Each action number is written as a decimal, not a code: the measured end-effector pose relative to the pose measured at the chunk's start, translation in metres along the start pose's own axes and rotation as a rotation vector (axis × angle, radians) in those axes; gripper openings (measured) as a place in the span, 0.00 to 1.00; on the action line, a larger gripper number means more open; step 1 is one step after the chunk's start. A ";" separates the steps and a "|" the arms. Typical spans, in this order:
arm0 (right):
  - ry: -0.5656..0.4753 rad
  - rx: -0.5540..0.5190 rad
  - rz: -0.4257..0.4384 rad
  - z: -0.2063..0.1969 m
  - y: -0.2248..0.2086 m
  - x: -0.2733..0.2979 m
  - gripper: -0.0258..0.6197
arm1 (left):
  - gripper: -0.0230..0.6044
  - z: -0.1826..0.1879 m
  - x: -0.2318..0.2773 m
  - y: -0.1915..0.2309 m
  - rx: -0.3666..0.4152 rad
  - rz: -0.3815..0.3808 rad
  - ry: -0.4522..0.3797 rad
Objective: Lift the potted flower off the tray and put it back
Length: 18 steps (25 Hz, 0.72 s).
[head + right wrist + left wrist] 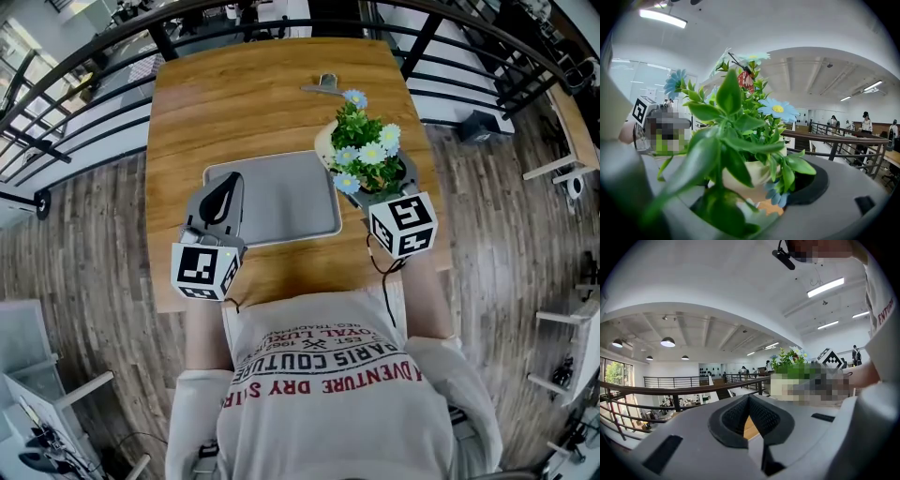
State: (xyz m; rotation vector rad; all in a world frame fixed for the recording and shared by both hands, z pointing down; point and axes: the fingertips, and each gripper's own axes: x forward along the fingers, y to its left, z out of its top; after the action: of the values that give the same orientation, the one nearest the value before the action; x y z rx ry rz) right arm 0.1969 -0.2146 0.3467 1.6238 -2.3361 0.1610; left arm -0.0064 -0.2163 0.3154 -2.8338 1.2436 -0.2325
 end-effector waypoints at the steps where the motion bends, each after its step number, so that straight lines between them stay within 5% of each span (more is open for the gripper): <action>1: 0.003 0.000 0.009 -0.002 0.002 0.001 0.76 | 0.06 -0.001 -0.001 -0.001 -0.003 0.001 0.001; 18: 0.122 -0.111 0.307 -0.081 0.096 0.079 0.76 | 0.06 -0.059 -0.026 0.017 -0.123 0.046 0.051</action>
State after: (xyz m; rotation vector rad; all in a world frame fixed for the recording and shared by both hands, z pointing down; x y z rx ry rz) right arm 0.0961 -0.2311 0.4544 1.1645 -2.4377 0.1856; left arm -0.0452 -0.2071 0.3689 -2.9147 1.3786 -0.2365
